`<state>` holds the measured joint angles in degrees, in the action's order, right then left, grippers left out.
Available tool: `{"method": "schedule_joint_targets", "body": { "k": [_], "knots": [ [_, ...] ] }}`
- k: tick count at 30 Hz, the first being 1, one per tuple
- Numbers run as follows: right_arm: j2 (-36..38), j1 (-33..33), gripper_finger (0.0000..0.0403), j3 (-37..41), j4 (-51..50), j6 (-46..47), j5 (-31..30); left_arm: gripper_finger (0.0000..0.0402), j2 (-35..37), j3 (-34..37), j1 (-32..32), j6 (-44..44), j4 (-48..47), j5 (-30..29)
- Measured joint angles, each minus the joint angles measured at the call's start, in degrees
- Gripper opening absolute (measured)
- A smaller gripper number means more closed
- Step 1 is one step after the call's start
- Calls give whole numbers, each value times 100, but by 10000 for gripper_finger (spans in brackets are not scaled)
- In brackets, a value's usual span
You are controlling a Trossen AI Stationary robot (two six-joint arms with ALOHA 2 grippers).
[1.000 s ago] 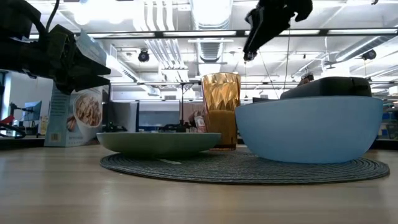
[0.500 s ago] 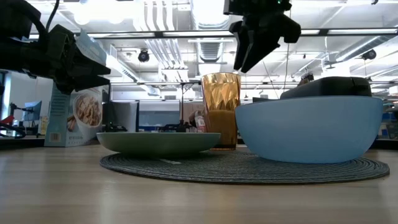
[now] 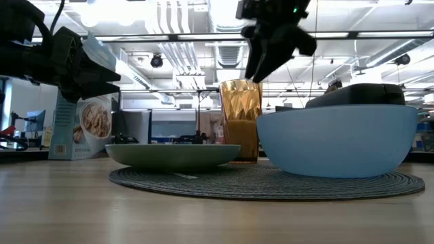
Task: Arrange a breakfast setting
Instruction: Move the brown cup of milk to the upper right of the table
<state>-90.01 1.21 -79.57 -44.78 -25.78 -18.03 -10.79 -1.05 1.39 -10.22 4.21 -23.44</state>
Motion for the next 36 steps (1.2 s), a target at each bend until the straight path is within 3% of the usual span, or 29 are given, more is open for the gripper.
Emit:
{"method": "schedule_joint_targets", "body": {
  "k": [16, 25, 36],
  "knots": [
    [-135, -273, 171, 4, 8, 223, 35, 282, 0, -1, 0, 2, 2, 0],
    [-130, -276, 121, 4, 8, 332, 772, 282, 0, -1, 0, 0, 2, 0],
    [-130, -276, 57, 4, 8, 332, 789, 282, 0, -1, 0, 0, 2, 0]
  ]
}}
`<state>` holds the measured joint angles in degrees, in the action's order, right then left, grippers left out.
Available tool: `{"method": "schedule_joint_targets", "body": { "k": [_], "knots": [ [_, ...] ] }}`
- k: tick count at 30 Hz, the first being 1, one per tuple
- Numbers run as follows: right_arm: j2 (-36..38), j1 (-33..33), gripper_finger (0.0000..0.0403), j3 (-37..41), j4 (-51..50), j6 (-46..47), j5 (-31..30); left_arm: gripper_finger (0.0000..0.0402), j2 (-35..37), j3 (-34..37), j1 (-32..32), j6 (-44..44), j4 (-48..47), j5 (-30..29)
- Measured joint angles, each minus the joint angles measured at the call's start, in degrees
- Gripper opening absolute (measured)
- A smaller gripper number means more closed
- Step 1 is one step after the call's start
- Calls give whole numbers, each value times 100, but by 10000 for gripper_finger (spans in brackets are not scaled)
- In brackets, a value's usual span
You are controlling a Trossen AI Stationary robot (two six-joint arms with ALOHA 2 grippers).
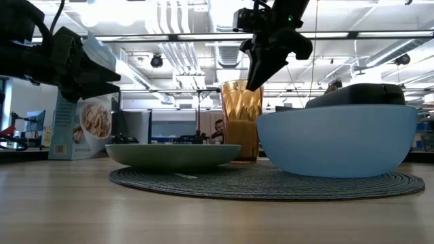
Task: Arrange a breakfast setting
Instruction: Move the brown cup of milk to the upper right of the table
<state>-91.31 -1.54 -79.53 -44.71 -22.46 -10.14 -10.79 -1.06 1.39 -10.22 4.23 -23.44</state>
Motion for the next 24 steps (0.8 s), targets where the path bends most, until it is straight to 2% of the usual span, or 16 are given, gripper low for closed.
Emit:
{"method": "schedule_joint_targets", "body": {
  "k": [8, 16, 24],
  "knots": [
    [0, 0, 12, 2, -26, 106, 5, 282, 0, 2, 0, 0, 0, 0],
    [3, -27, 9, 4, -117, 247, -29, 282, 0, 1, 0, 0, 0, 0],
    [128, -275, 9, 4, -630, 818, -49, 282, 0, 0, 0, 0, -2, 0]
  ]
}}
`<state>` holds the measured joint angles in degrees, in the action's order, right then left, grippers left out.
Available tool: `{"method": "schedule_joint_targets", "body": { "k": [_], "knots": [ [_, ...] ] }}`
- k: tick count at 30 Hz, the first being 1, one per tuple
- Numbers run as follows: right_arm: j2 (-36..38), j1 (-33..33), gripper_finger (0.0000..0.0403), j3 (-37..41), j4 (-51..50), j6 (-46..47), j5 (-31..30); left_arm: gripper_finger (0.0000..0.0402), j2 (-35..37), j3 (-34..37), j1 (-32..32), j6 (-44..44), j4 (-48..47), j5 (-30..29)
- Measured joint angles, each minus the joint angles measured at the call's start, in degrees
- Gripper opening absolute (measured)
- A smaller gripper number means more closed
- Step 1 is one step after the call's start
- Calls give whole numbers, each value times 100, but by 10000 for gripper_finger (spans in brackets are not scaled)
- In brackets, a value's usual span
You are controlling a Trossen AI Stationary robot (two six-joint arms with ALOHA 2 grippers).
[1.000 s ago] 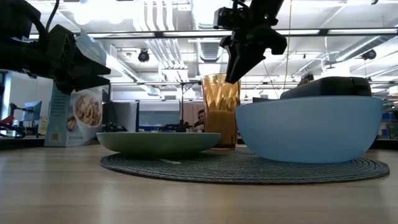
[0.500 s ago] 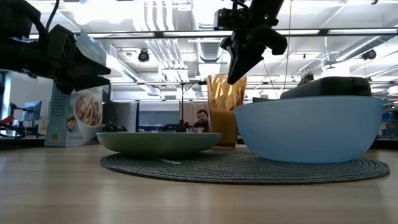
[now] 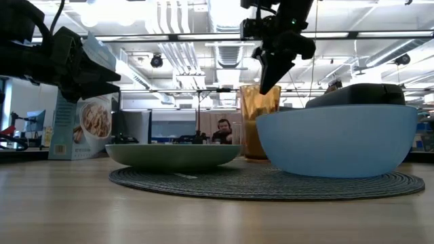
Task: Arrange a breakfast setting
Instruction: Move the brown cup of milk to the upper right of the table
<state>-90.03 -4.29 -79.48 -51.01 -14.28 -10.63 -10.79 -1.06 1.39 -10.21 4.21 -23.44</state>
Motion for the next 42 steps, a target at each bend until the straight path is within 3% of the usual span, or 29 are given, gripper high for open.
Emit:
{"method": "schedule_joint_targets", "body": {
  "k": [15, 37, 42],
  "knots": [
    [270, -432, 9, 0, -900, 988, 17, 282, 0, 0, 0, 0, 0, 0],
    [272, -1386, 9, 0, -869, 1620, 86, 282, 0, 2, -2, -1, 0, 0],
    [272, -1774, 9, 0, -827, 1298, 42, 282, 0, 1, -2, 0, 1, 0]
  ]
}}
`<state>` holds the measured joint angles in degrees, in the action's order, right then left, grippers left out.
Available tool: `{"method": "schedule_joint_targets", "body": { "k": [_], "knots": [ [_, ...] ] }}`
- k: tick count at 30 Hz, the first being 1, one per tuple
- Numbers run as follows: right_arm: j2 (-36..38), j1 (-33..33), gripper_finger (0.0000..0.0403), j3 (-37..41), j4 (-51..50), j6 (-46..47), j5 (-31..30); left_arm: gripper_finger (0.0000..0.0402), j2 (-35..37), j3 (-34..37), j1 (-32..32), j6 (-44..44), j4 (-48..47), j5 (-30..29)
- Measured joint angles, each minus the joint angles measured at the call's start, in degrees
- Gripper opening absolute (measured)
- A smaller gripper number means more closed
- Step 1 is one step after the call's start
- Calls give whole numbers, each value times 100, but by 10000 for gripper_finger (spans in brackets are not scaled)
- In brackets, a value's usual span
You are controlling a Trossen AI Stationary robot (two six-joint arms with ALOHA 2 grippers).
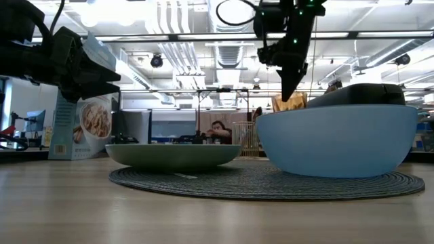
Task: Arrange a breakfast setting
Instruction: Move the brown cup of milk to the upper right of the table
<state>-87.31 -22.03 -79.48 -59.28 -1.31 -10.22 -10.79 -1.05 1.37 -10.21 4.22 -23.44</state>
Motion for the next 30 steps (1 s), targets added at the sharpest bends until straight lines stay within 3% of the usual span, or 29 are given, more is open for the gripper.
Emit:
{"method": "schedule_joint_targets", "body": {
  "k": [15, 30],
  "knots": [
    [0, -1366, 8, 0, 519, -184, 483, 282, 0, -1, 0, -1, -1, 0],
    [-222, -1424, 8, -23, 646, -399, 461, 282, -2, -1, 0, -1, 1, 0]
  ]
}}
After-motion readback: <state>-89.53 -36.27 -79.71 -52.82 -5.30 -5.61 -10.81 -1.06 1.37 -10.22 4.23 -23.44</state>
